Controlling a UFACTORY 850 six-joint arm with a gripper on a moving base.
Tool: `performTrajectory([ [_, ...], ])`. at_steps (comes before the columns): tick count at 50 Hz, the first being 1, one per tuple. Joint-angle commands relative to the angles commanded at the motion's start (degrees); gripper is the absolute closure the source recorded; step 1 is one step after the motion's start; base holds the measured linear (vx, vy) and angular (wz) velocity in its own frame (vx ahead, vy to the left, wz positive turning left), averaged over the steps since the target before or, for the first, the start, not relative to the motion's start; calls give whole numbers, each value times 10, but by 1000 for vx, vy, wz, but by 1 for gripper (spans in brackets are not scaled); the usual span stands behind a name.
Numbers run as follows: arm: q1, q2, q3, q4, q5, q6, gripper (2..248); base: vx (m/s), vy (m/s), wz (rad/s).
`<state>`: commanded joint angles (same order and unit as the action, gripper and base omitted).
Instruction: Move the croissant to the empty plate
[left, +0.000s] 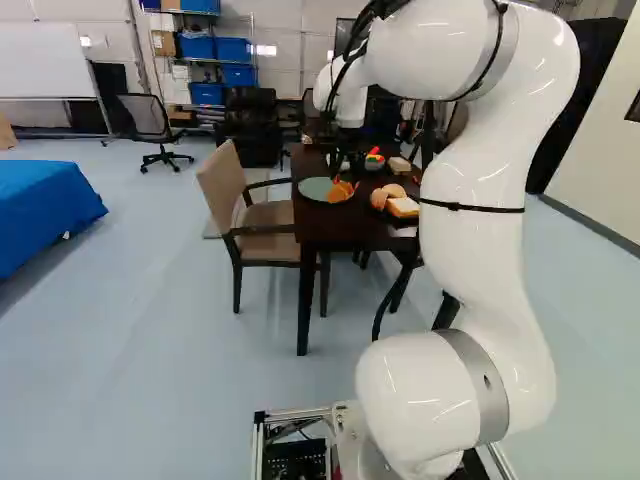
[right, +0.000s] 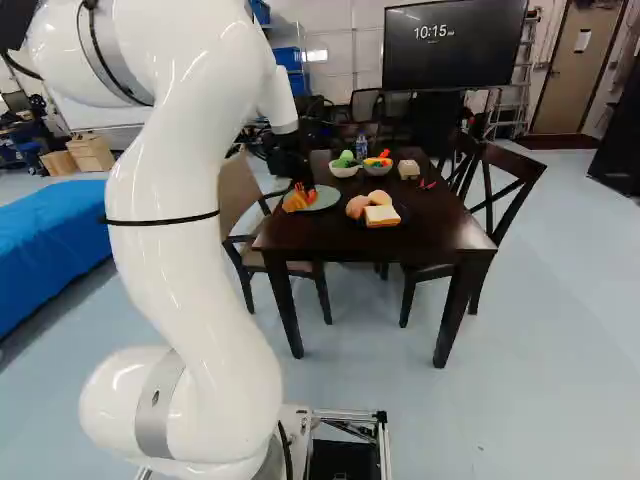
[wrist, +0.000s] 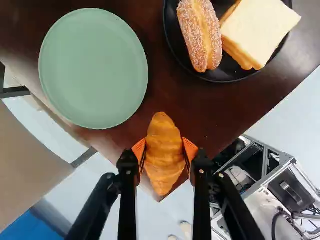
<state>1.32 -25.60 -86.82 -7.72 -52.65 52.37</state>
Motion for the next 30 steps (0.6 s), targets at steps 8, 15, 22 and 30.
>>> performTrajectory([
  [8,5,-15,-26,0,-13,0,133,0,0,0],
  [15,9,-32,-50,0,-13,0,133,0,0,0],
  [22,13,-49,-73,0,-13,0,133,0,0,0],
  [30,17,-69,-101,0,-13,0,133,0,0,0],
])
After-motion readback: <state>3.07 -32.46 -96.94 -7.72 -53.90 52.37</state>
